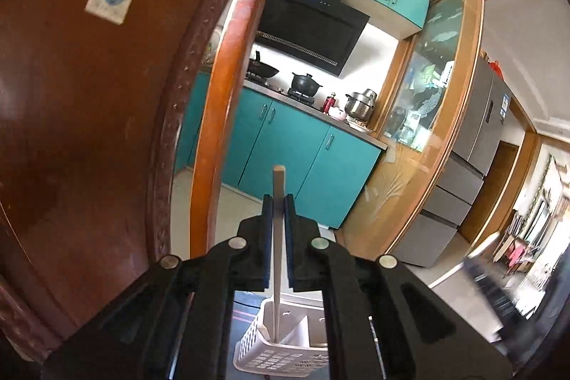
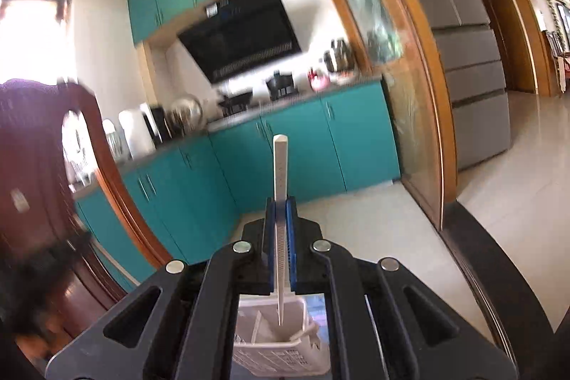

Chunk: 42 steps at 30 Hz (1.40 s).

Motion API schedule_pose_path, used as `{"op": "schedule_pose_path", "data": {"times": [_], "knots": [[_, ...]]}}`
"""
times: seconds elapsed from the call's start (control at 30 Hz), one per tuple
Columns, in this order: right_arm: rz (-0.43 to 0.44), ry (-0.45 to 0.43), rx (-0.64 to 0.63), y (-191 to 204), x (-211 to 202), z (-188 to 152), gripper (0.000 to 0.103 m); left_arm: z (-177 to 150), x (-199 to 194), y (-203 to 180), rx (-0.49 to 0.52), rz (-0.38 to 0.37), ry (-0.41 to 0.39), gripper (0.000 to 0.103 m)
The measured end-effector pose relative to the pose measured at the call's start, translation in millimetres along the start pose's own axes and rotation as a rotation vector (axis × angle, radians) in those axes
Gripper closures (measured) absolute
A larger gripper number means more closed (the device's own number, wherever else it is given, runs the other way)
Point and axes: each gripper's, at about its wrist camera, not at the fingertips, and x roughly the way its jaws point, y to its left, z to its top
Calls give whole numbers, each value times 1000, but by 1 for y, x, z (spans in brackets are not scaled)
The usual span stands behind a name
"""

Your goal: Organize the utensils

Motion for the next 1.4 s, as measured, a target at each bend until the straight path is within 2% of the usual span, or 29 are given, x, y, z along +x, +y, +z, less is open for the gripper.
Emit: {"op": "schedule_pose_path", "data": {"times": [0.1, 0.33, 0.43, 0.5, 0.57, 0.67, 0.8, 0.9, 1.0, 1.03, 1.07, 1.1, 1.17, 1.23, 1.33, 1.4], "knots": [[10, 75, -38, 4, 21, -22, 96, -9, 3, -8, 58, 29, -8, 96], [38, 119, -142, 19, 17, -42, 96, -42, 36, -12, 107, 36, 116, 96], [40, 120, -149, 18, 7, -46, 96, -51, 39, -15, 130, 36, 136, 96], [38, 113, -145, 14, -1, -45, 90, -55, 37, -18, 154, 35, 145, 96], [43, 97, -134, 12, -8, -42, 80, -57, 38, -20, 168, 36, 147, 96], [55, 58, -125, 8, -31, -34, 79, -61, 36, -20, 185, 24, 162, 96], [121, 13, -144, 11, -68, -28, 79, -64, 23, -18, 200, -37, 173, 86], [202, 23, -190, 16, -88, -36, 79, -65, 5, -12, 201, -57, 165, 80], [274, 150, -238, 19, -79, -66, 79, -73, -6, -2, 202, -44, 167, 79], [269, 255, -255, 18, -62, -91, 79, -78, -8, 2, 207, -32, 173, 78], [249, 324, -258, 17, -47, -106, 79, -82, -8, 4, 214, -17, 187, 77], [194, 457, -246, 13, -20, -135, 79, -87, -6, 7, 217, -3, 206, 77], [89, 660, -229, 6, 20, -179, 79, -98, 1, 14, 206, 22, 266, 77], [39, 777, -240, 4, 45, -209, 79, -109, 13, 18, 202, 47, 338, 77], [42, 896, -188, 4, 65, -236, 79, -121, 21, 21, 210, 66, 397, 77], [34, 887, -199, 10, 68, -239, 79, -127, 28, 22, 223, 89, 438, 77]]}}
